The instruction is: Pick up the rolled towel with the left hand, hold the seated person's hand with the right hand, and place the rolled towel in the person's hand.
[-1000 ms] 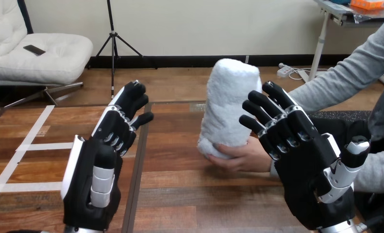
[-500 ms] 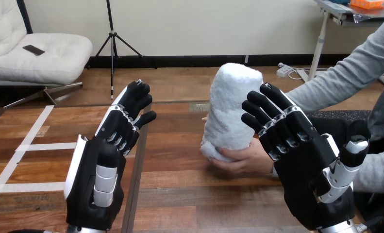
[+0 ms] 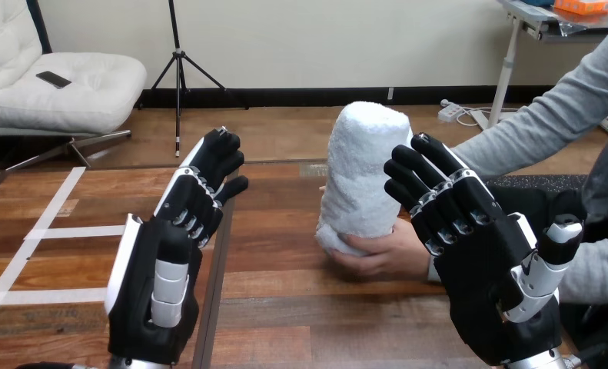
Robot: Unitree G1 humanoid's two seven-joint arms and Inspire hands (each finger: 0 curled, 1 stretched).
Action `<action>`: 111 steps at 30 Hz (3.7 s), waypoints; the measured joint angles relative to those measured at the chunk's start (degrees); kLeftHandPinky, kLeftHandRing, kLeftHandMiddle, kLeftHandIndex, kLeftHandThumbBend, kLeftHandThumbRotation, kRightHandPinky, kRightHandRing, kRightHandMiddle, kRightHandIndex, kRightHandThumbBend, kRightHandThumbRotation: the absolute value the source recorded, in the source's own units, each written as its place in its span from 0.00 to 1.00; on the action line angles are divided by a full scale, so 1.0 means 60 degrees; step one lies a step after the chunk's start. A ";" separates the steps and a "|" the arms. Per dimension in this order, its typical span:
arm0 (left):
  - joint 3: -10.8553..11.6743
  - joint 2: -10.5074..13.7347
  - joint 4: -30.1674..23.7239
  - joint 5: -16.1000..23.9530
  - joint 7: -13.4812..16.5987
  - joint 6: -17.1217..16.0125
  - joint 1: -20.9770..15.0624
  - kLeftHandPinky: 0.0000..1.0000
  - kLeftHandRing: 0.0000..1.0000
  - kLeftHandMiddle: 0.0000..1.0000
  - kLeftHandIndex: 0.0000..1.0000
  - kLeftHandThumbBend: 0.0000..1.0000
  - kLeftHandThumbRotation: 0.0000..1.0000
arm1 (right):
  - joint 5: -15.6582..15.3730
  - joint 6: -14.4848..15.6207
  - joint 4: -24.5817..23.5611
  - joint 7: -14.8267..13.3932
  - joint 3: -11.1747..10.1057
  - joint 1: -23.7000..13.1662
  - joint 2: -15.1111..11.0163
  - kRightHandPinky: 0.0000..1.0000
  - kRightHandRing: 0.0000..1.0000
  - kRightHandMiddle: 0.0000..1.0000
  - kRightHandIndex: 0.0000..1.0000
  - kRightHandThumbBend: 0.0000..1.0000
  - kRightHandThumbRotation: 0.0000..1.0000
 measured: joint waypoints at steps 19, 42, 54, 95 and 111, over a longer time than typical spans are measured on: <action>-0.0050 -0.0003 0.0088 -0.0107 -0.0133 -0.0096 -0.0022 0.97 0.96 0.95 0.92 0.90 1.00 | -0.0074 0.0000 0.0000 -0.0031 -0.0031 0.0000 0.0007 0.90 0.88 0.86 0.86 0.99 1.00; -0.0141 -0.0008 0.0361 -0.0925 -0.0970 -0.0723 -0.0060 0.99 0.98 0.96 0.93 0.91 0.92 | -0.0225 -0.0003 0.0000 -0.0016 -0.0042 0.0000 0.0009 0.99 0.91 0.88 0.88 1.00 1.00; -0.0164 -0.0007 0.0364 -0.1034 -0.0981 -0.0722 -0.0062 1.00 0.98 0.95 0.93 0.89 0.93 | -0.0253 -0.0002 0.0000 -0.0015 -0.0042 0.0001 0.0006 0.99 0.90 0.87 0.88 0.98 1.00; -0.0198 0.0018 0.0360 -0.1047 -0.0992 -0.0563 -0.0061 0.97 0.98 0.97 0.94 0.87 0.93 | -0.0445 -0.0034 0.0001 0.0331 -0.0081 0.0001 -0.0017 0.88 0.87 0.85 0.86 0.99 1.00; -0.0182 0.0025 0.0358 -0.0885 -0.0866 -0.0502 -0.0061 0.97 0.98 0.97 0.95 0.88 0.94 | -0.0466 -0.0048 0.0001 0.0262 -0.0288 0.0000 -0.0011 0.86 0.88 0.86 0.86 1.00 1.00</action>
